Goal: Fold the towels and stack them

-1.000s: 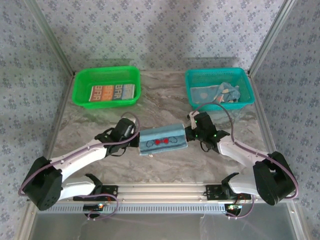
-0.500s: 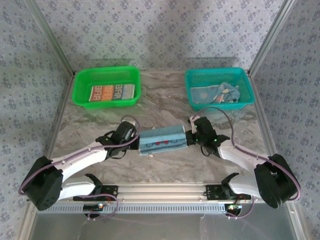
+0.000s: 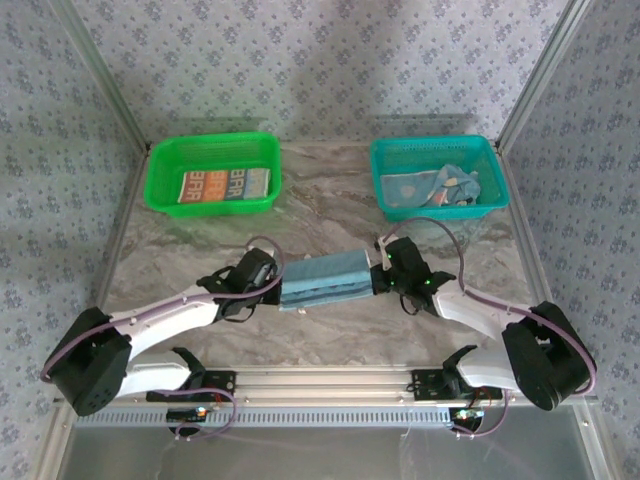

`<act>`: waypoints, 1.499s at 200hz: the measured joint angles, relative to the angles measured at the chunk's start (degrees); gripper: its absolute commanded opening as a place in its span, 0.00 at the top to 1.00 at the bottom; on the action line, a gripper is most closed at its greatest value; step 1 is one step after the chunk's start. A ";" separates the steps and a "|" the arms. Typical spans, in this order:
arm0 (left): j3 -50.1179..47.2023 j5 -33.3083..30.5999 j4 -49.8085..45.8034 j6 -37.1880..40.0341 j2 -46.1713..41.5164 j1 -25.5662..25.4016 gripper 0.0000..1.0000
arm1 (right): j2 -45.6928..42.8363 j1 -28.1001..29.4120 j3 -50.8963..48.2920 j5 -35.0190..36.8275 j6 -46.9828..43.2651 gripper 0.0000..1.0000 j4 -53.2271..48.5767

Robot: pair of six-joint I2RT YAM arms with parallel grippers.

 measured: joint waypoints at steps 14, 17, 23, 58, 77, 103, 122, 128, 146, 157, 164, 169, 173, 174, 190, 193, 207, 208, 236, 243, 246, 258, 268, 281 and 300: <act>0.00 -0.11 0.02 0.09 0.00 -0.04 0.76 | -0.09 0.37 0.00 0.00 0.48 0.73 -0.02; 0.00 -0.11 0.02 -0.35 0.00 -0.04 0.71 | -0.17 0.48 0.00 0.00 0.31 0.71 -0.07; 0.00 -0.11 -0.02 -0.37 -0.02 -0.11 0.59 | -0.42 0.63 0.00 0.00 0.46 0.64 -0.22; 0.07 0.44 -2.14 -0.66 -1.92 -0.11 0.46 | -4.63 1.25 0.02 0.24 1.60 0.57 -2.69; 0.61 0.63 -4.63 -1.01 -4.33 -0.17 0.45 | -6.34 1.25 0.59 0.39 1.84 0.56 -4.70; 2.67 0.59 -6.36 -1.05 -5.84 -0.35 0.44 | -5.09 1.27 3.63 0.39 1.86 0.59 -7.08; 4.20 0.63 -7.08 -1.31 -4.90 -0.11 0.46 | -1.40 1.36 7.30 0.39 2.16 0.65 -8.66; 4.72 0.85 -7.30 -1.55 -4.15 0.09 0.48 | -0.13 1.36 8.33 0.37 2.23 0.66 -8.98; 6.45 1.70 -7.61 -2.16 -0.98 0.66 0.56 | 3.45 1.36 10.51 0.15 2.73 0.67 -9.66; 7.65 2.36 -7.78 -2.69 1.51 0.92 0.60 | 5.29 1.36 11.10 0.00 2.89 0.68 -9.88; 8.35 2.84 -7.78 -2.86 3.13 1.09 0.63 | 6.47 1.36 11.30 -0.15 2.91 0.70 -9.94; 8.74 3.19 -7.67 -3.21 4.35 1.18 0.66 | 7.28 1.36 11.32 -0.28 2.91 0.71 -10.01; 8.96 3.41 -7.65 -3.23 5.09 1.16 0.68 | 7.78 1.36 11.34 -0.42 2.95 0.71 -10.14; 9.03 3.52 -7.63 -3.48 5.40 1.18 0.68 | 7.89 1.36 11.34 -0.46 2.93 0.71 -10.16; 9.20 5.35 -7.26 -4.02 8.17 1.16 0.72 | 9.90 1.36 11.34 -0.90 3.30 0.72 -10.80; 9.20 5.81 -7.26 -4.07 8.59 1.16 0.73 | 10.16 1.36 11.32 -0.96 3.37 0.72 -10.91; 9.05 7.43 -7.17 -4.85 10.03 1.07 0.75 | 10.54 1.36 10.54 -1.29 3.96 0.72 -10.93; 9.03 7.52 -7.10 -5.03 10.16 1.07 0.75 | 10.54 1.38 10.40 -1.33 4.07 0.72 -10.93; 7.56 10.01 -6.97 -6.56 10.71 0.22 0.76 | 10.54 1.46 7.23 -2.16 5.44 0.72 -10.86; 7.06 10.54 -7.08 -6.99 10.71 -0.13 0.77 | 10.54 1.49 6.51 -2.25 5.77 0.72 -10.73; 6.86 10.73 -7.13 -7.08 10.73 -0.22 0.77 | 10.54 1.51 6.29 -2.25 5.88 0.72 -10.40; 6.43 11.37 -7.72 -7.50 10.91 -0.52 0.77 | 10.45 1.57 6.23 -2.23 6.19 0.71 -9.99; 6.40 11.54 -8.55 -7.56 10.88 -0.63 0.77 | 10.43 1.62 6.25 -2.21 6.38 0.69 -10.01; 6.62 11.39 -9.66 -7.93 10.86 -0.61 0.75 | 10.43 1.62 6.54 -2.23 6.69 0.66 -10.38; 7.78 11.30 -12.76 -8.96 10.40 0.31 0.64 | 10.25 1.75 7.52 -2.21 6.75 0.65 -12.24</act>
